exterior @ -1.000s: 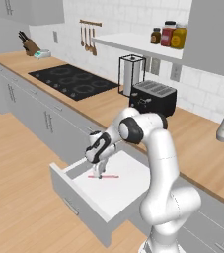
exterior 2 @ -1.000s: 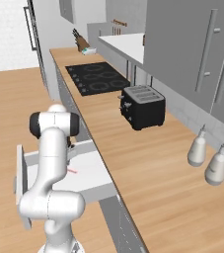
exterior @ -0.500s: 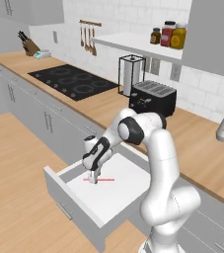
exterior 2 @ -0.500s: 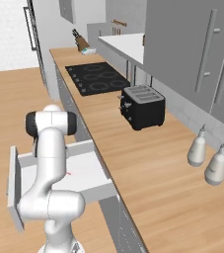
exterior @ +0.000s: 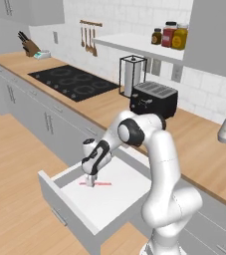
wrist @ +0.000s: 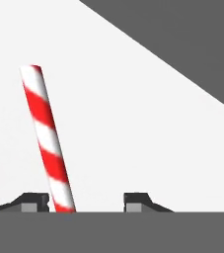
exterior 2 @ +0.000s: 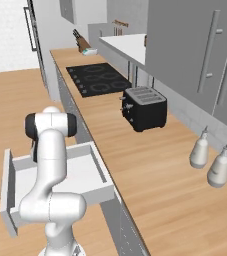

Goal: Take a straw from the drawer in front and place it inside the glass cup on the dining counter.

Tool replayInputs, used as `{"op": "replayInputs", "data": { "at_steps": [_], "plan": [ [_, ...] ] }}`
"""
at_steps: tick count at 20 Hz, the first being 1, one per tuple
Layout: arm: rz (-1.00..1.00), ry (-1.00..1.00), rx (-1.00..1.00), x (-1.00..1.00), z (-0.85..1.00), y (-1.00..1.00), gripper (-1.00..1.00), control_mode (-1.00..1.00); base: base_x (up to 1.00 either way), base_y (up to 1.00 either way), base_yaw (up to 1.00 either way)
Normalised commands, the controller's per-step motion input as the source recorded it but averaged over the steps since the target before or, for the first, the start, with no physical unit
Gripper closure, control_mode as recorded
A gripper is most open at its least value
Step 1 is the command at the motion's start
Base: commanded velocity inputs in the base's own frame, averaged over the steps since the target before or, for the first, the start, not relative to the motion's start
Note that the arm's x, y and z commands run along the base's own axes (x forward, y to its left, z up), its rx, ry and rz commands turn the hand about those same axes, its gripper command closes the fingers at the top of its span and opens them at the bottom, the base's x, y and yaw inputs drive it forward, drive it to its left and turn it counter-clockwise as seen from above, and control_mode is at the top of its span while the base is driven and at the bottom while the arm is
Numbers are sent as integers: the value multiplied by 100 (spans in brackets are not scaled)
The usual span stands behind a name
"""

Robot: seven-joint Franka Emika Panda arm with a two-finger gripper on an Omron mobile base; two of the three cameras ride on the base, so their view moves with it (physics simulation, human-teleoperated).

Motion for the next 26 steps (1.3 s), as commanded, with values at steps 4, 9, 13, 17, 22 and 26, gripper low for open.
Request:
{"op": "replayInputs", "data": {
  "at_steps": [4, 9, 13, 17, 22, 26],
  "plan": [
    [0, 0, 0, -42, -72, 33, 100, -100, 0, 0, 0],
    [0, -2, -1, -48, -58, 14, 100, -100, 0, 0, 0],
    [0, -6, -1, -59, -23, 12, 100, -100, 0, 0, 0],
    [-1, -4, 0, -57, 8, 3, 100, -100, 0, 0, 0],
    [-9, -4, 8, -55, 85, -4, 100, -100, 0, 0, 0],
    [-15, -3, 19, -12, 100, -15, 100, -100, 0, 0, 0]
  ]
}}
